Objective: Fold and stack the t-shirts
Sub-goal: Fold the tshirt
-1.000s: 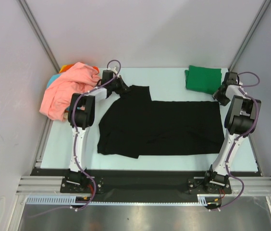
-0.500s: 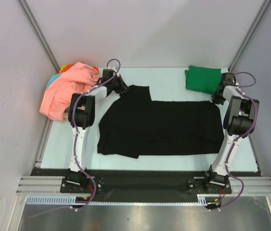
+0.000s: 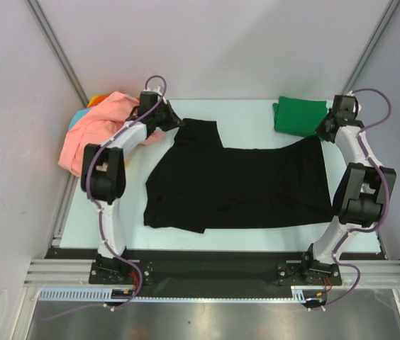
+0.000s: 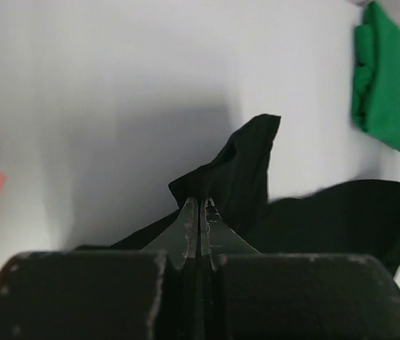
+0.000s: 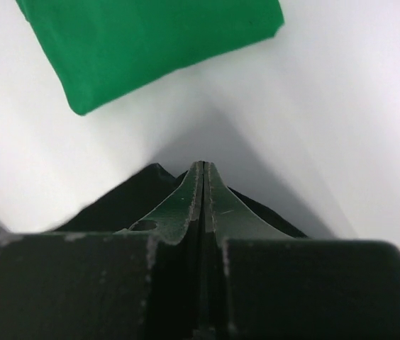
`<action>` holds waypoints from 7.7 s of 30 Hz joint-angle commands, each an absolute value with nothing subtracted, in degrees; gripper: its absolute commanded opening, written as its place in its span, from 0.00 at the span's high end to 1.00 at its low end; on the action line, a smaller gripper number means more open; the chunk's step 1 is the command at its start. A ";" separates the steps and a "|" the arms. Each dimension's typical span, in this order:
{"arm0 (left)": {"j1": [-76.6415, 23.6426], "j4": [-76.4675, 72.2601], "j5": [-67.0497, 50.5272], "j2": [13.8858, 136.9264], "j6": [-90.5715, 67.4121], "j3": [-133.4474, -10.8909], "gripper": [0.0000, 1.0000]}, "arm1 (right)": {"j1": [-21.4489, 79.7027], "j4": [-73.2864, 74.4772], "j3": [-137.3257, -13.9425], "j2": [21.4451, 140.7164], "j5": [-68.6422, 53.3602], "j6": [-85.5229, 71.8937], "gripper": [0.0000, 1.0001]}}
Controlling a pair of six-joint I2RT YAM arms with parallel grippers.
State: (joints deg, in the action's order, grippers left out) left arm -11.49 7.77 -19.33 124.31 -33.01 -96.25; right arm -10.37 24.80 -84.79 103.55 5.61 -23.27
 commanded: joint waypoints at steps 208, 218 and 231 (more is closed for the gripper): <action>-46.32 23.65 0.44 44.21 -56.60 -14.41 0.72 | 66.36 15.03 -29.53 71.90 6.06 -59.15 1.00; -49.57 34.36 3.78 39.99 -55.90 -23.10 1.00 | 71.10 29.52 -35.59 66.54 13.26 -62.49 1.00; -42.73 34.55 8.62 55.62 -41.25 -47.09 1.00 | 50.99 31.56 -54.46 70.04 12.14 -42.03 1.00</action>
State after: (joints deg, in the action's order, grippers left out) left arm -46.52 36.29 6.44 52.40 -48.42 -41.04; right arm 55.55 32.29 -48.58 68.12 12.38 -49.87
